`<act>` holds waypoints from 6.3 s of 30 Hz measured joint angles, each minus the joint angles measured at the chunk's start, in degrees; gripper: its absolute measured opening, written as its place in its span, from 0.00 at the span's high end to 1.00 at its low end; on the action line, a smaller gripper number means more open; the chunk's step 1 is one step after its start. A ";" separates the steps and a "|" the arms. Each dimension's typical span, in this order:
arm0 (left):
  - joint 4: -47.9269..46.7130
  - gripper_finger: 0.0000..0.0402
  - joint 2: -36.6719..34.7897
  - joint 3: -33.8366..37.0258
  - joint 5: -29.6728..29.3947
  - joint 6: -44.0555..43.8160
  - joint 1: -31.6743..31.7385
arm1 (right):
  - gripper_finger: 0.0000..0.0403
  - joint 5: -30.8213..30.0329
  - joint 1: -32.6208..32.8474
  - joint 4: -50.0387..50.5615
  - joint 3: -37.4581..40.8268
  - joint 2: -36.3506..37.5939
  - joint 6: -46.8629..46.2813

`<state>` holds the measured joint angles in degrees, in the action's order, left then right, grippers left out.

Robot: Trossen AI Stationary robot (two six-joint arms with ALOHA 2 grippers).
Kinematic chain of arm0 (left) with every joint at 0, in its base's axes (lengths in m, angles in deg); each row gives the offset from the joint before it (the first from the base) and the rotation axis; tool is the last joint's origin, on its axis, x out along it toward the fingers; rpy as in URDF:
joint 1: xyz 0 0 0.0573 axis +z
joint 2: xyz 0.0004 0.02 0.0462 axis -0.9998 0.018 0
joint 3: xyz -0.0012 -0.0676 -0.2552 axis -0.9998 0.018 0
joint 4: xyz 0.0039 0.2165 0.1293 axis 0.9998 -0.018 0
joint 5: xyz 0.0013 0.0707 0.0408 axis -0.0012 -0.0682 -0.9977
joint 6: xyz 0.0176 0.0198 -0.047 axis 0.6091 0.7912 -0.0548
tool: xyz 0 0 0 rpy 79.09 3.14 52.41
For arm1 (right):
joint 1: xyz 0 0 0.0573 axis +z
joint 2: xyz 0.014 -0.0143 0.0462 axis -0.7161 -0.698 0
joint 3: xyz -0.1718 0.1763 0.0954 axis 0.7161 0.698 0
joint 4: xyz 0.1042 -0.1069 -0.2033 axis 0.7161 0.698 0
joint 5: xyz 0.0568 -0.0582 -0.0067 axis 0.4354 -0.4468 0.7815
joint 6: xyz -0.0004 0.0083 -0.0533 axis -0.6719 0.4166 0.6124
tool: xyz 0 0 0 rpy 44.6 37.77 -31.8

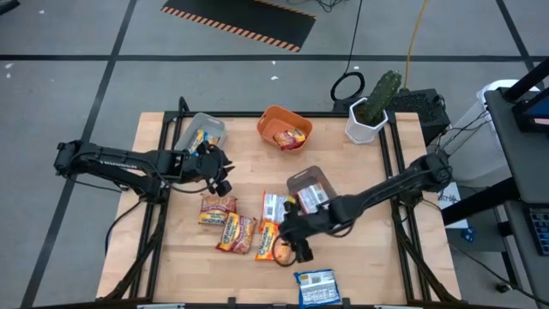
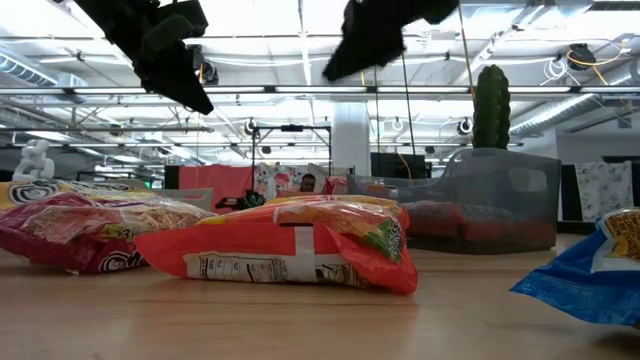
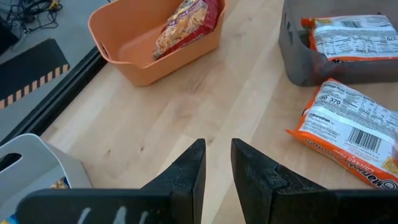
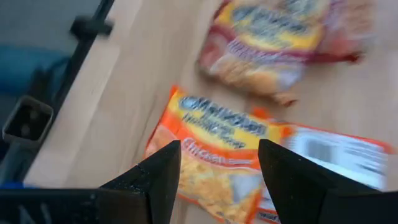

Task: Sort Maruchan noodles
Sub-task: Put the bottom orange noodle pack into the black bin, then put the right red noodle pack into the orange bin

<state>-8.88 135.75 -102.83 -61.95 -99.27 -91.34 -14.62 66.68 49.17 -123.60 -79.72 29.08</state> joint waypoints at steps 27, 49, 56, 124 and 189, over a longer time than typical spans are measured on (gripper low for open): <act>4.62 0.79 0.02 0.00 -0.58 6.74 0.04 | 0.48 -6.84 -0.50 12.98 0.07 -8.50 1.83; 8.49 0.79 0.02 0.00 -0.61 8.64 1.31 | 0.95 2.52 -0.74 3.04 0.15 -12.30 8.92; 8.76 0.79 0.02 0.00 -0.64 8.27 2.10 | 0.98 1.40 -0.74 2.96 0.22 -9.51 8.17; 7.58 0.79 0.02 3.85 -0.57 -10.97 -12.83 | 1.00 -28.98 2.01 39.95 0.20 20.01 -12.51; 22.95 0.79 1.61 3.89 0.15 -11.30 -37.52 | 0.71 -20.06 1.10 21.06 13.09 30.27 -10.88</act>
<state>14.08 137.36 -98.93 -61.80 -110.57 -128.87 -34.68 67.78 70.24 -110.50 -49.45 18.20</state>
